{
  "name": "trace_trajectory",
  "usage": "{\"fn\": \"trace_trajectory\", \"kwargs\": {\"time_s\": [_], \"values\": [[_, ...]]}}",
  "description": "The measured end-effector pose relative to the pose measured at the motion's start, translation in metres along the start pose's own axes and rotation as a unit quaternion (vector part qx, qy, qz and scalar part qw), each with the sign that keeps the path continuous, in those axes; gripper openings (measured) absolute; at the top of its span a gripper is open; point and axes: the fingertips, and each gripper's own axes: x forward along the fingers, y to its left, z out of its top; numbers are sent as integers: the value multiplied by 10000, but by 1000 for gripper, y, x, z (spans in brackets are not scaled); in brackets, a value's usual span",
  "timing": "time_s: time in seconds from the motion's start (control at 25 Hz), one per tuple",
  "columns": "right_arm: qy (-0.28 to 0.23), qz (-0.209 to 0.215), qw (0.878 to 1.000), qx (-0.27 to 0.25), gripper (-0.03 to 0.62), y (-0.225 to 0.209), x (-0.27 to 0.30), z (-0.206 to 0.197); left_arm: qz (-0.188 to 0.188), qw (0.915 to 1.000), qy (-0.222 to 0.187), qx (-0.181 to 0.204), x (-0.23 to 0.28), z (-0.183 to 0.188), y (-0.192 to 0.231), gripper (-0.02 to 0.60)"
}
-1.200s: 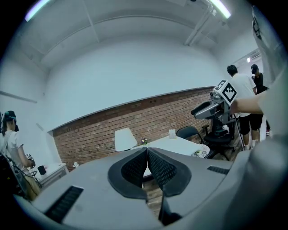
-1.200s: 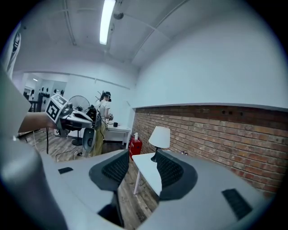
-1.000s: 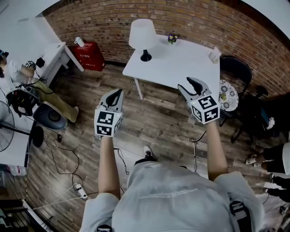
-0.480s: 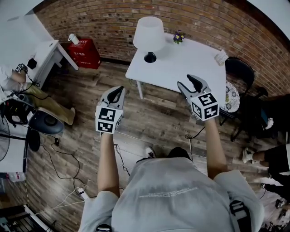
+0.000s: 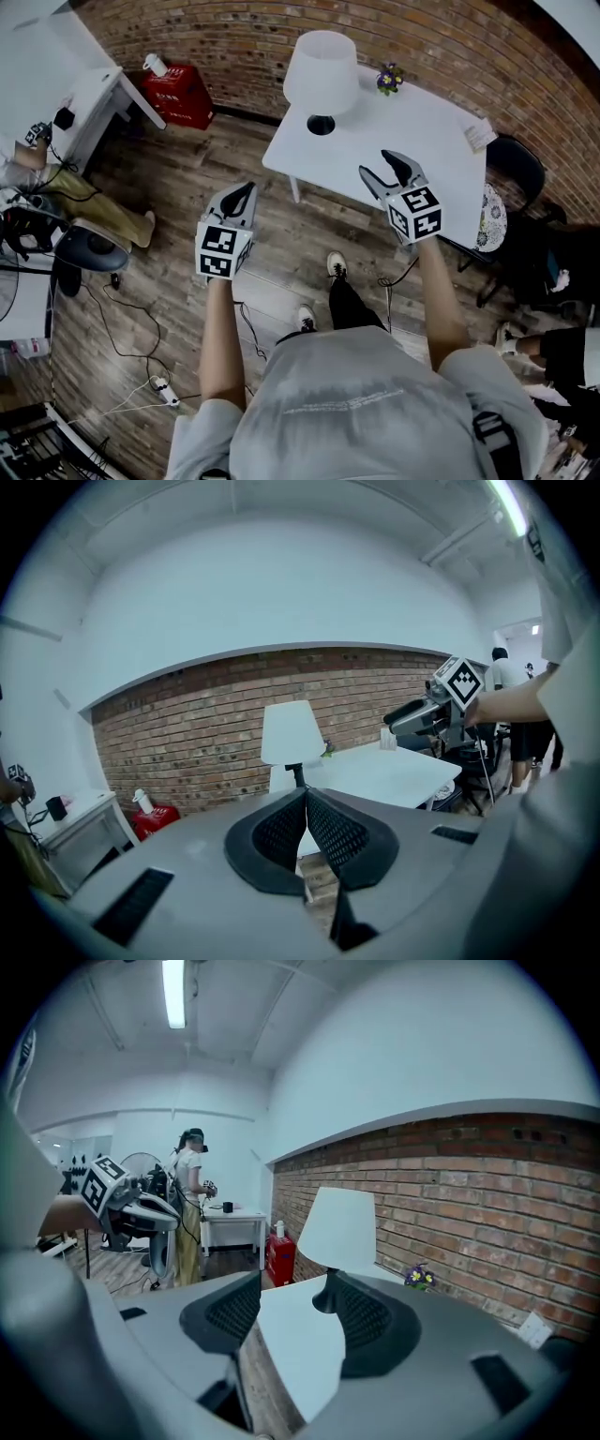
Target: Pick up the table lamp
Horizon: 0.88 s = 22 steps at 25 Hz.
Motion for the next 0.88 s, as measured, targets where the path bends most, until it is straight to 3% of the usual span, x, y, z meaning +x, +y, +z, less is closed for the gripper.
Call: {"fn": "trace_trajectory", "kwargs": {"time_s": [0.2,0.4,0.88], "values": [[-168,80,9998,-31,248,-40,67,-8,202,9995,183,-159,43,-4,30,13],[61,415,9990,-160,251,-63,133,-30,365,9986,297,-248,84,-10,47,13],[221,1015,9945,-150,262,-77,234,-82,564,9947,657,-550,151,-34,59,13]]}}
